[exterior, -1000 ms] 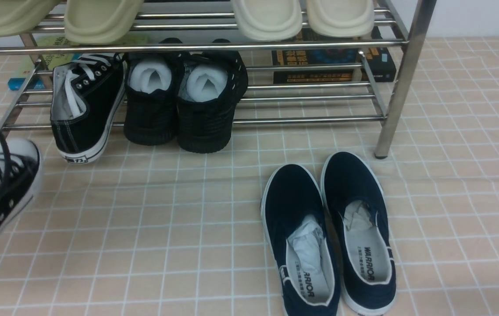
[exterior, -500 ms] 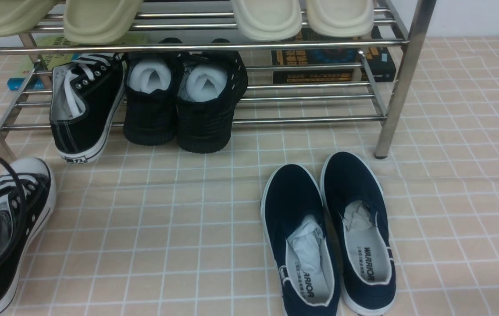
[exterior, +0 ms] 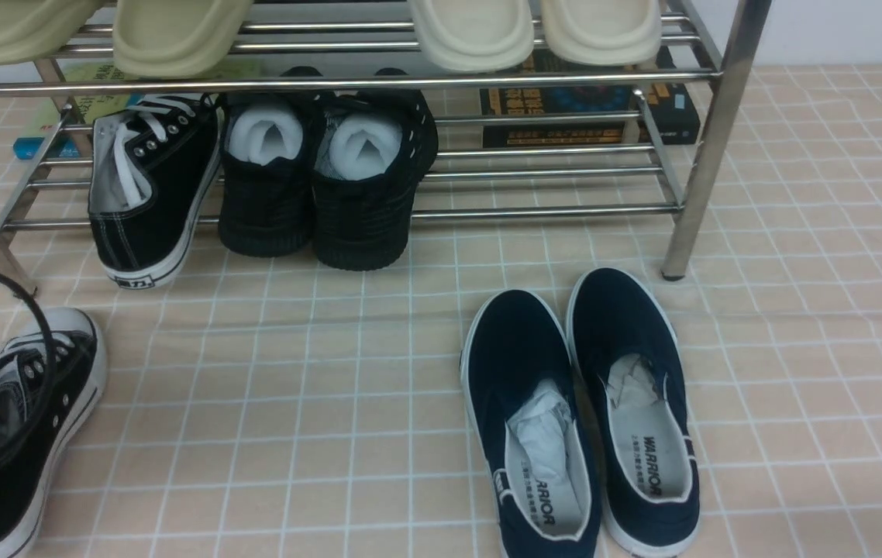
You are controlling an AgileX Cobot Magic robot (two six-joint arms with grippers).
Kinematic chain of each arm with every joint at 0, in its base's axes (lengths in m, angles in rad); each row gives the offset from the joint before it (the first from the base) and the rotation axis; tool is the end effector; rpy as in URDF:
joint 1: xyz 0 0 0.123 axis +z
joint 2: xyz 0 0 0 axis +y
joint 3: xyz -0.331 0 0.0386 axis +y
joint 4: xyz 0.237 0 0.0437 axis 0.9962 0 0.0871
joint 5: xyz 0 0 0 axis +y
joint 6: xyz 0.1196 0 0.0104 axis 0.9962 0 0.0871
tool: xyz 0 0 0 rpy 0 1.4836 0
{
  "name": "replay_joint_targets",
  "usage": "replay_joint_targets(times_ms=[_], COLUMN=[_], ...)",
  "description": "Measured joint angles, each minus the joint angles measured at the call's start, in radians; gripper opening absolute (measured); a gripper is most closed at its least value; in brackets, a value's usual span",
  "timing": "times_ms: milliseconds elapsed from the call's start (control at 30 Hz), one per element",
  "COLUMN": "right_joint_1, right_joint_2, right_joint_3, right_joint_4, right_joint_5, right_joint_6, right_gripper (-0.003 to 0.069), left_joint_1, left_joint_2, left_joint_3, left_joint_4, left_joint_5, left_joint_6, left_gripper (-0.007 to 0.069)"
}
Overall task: Take the shoes off the shelf from the light coffee tablecloth by hand.
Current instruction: 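Set the held shoe down on the floor in front of the rack with the left gripper, then grasp the leftmost shoe on the bottom shelf of the shoe rack with the left gripper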
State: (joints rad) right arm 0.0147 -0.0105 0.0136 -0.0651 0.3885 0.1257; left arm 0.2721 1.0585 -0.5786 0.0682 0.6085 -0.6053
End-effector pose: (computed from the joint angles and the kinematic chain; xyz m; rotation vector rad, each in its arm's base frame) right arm 0.0203 -0.0027 0.1651 0.0645 1.8734 0.0321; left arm 0.1592 0.0493 0.2588 -1.0398 2.3510 -0.0546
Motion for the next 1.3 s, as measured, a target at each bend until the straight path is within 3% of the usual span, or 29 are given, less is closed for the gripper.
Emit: replay_joint_targets(times_ms=[233,367,533,667,733,767,800,900,1100,1300], right_joint_1=[0.0,0.0,0.0,0.0,0.0,0.0,0.0,0.0,0.0,0.0], right_joint_2=[0.0,0.0,0.0,0.0,0.0,0.0,0.0,0.0,0.0,0.0], right_joint_3=[0.0,0.0,0.0,0.0,0.0,0.0,0.0,0.0,0.0,0.0], right_joint_4=[0.0,0.0,0.0,0.0,0.0,0.0,0.0,0.0,0.0,0.0], right_joint_5=[0.0,0.0,0.0,0.0,0.0,0.0,0.0,0.0,0.0,0.0], right_joint_6=[0.0,0.0,0.0,0.0,0.0,0.0,0.0,0.0,0.0,0.0], right_gripper=[0.0239,0.0239,0.0239,0.0239,0.0239,0.0239,0.0239,0.0239,0.0239,0.0239], left_joint_1=[0.0,0.0,0.0,0.0,0.0,0.0,0.0,0.0,0.0,0.0], left_joint_2=[0.036,0.022,-0.013,-0.017,-0.014,-0.012,-0.003,0.025,0.104,0.206], left_joint_3=[0.0,-0.003,-0.093,-0.228,-0.302,-0.315,-0.357,-0.429,-0.521,-0.571], left_joint_4=[-0.003,-0.006,-0.003,-0.003,-0.003,-0.003,-0.003,-0.003,-0.038,-0.175], left_joint_5=[-0.015,-0.01,0.104,0.231,0.317,0.325,0.388,0.496,0.558,0.558], left_joint_6=[0.053,0.082,0.171,0.237,0.265,0.272,0.308,0.364,0.408,0.494], left_gripper=[0.01,0.0183,0.0251,0.0202,0.0127,0.0127,0.0059,0.001,0.0001,0.0001])
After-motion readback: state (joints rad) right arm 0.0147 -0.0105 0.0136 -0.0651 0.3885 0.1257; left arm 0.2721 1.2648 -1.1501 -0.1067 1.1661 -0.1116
